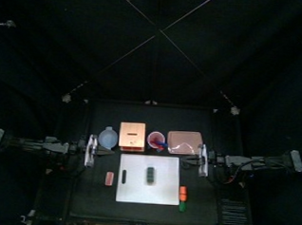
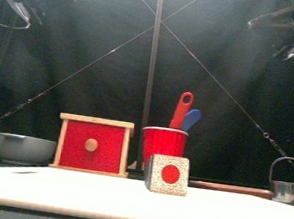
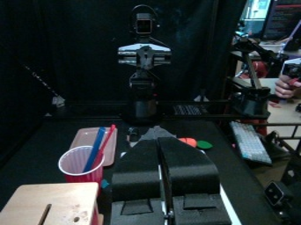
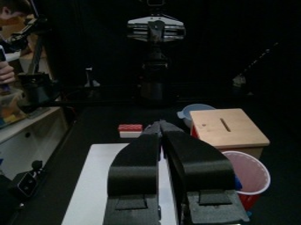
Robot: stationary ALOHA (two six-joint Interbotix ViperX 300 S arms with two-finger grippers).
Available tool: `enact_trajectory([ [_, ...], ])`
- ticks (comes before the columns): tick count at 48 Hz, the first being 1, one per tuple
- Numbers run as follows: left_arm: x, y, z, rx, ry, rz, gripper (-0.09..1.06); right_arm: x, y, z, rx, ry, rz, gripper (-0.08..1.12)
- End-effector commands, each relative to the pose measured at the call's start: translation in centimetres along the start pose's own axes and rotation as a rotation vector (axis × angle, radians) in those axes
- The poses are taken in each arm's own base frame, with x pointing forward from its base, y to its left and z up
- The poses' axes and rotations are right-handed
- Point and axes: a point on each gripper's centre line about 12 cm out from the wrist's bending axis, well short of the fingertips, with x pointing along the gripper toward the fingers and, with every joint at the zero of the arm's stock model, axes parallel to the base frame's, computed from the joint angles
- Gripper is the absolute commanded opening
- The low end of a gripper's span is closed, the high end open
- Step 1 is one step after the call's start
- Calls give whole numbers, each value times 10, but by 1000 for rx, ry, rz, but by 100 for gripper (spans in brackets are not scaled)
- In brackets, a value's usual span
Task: Cut the sushi into 4 pieces with the knife
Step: Pick up the knife at its handle with right hand
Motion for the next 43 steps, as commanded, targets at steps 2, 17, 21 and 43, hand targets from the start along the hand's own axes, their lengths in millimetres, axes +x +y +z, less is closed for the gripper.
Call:
enact_trajectory([
  [2, 7, 3, -13, -37, 44, 19, -8, 6, -7, -5, 19, 29, -34, 2],
  [17, 32, 4, -23, -34, 31, 27, 0, 51, -34, -4, 105, 212, -155, 4],
  [21, 38, 4, -27, -32, 28, 27, 0, 67, -41, 2, 97, 293, -167, 6],
  [43, 48, 4, -45, -31, 83, 28, 0, 120, -51, 22, 56, 572, -164, 103],
])
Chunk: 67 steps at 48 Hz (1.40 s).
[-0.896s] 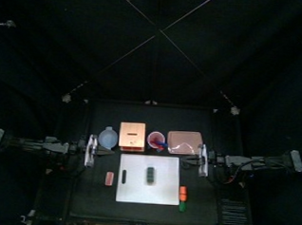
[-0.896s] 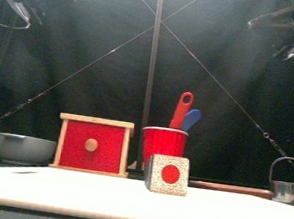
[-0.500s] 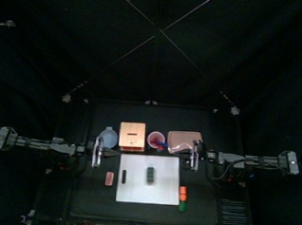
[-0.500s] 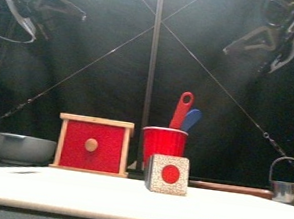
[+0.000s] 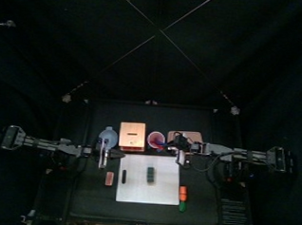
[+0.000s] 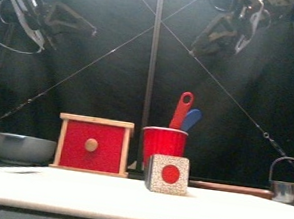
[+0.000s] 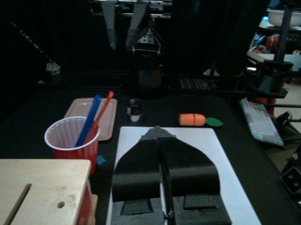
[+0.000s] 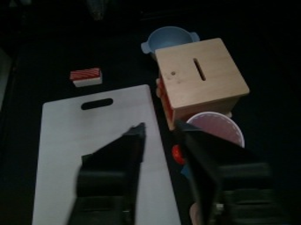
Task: Cut the sushi into 4 pieces with the knife
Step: Pick up the knife at its handle with right hand
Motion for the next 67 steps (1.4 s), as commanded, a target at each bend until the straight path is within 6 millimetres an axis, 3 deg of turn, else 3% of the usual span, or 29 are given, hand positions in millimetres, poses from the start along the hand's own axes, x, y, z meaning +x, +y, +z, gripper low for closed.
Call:
enact_trajectory([
  [1, 4, 0, 10, 2, -34, 2, 0, 6, 1, 11, -10, 35, 0, 106],
  [5, 4, 0, 10, 1, -32, 2, 0, 14, 0, 8, -28, 112, -5, 107],
  [16, 2, 0, 7, 1, -25, 2, 0, 39, -3, 6, -98, 269, -41, 91],
  [26, 2, 1, 4, 0, -19, 3, 0, 61, -8, 3, -137, 379, -65, 91],
  [45, 0, 1, -1, -3, -5, 3, 0, 95, -12, -20, -189, 610, -97, 89],
  [56, -2, 1, -4, -1, 3, 4, 0, 102, -15, -24, -230, 637, -118, 86],
  [67, -2, 2, -5, 0, 7, 6, 0, 104, -19, -27, -239, 660, -129, 73],
])
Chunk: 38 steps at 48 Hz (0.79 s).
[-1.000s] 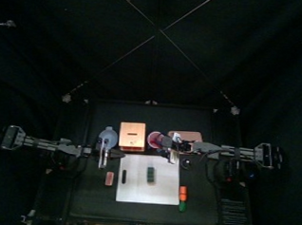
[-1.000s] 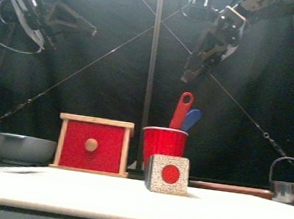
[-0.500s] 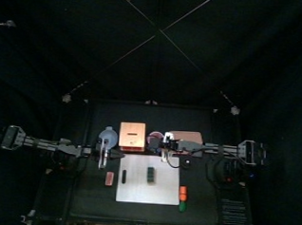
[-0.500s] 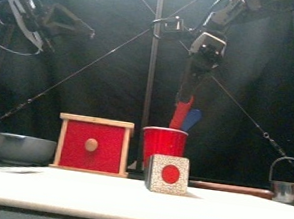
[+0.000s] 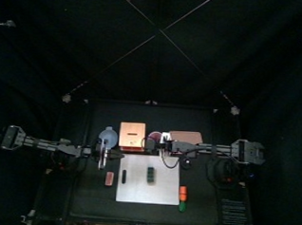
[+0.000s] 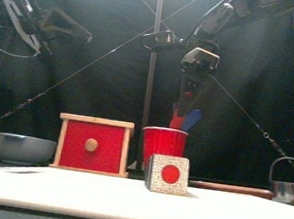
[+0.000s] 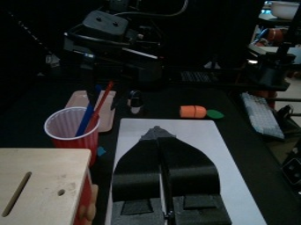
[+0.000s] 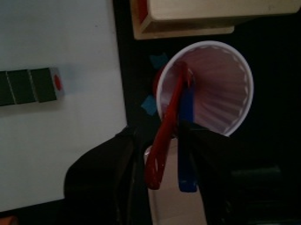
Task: Cut the sushi into 4 pieces with the knife
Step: Pick up the knife at its handle with right hand
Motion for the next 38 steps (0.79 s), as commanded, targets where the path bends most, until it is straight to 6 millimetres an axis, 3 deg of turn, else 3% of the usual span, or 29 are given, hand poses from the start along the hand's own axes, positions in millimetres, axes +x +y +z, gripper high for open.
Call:
enact_trajectory([
  [1, 2, 1, 5, 1, -20, 4, 0, -11, -5, 7, 9, -29, -10, 72],
  [14, 2, 3, 5, 1, -19, 12, 0, -9, -9, 13, -25, -24, -29, 58],
  [25, 2, 3, 5, 2, -19, 14, 0, -16, -14, 21, -34, -15, -34, 36],
  [32, 2, 3, 4, 1, -17, 14, 1, -30, -18, 30, -21, -49, -38, 22],
  [38, 1, 3, 7, -1, -27, 14, 3, -60, -24, 37, 5, -117, -44, 14],
])
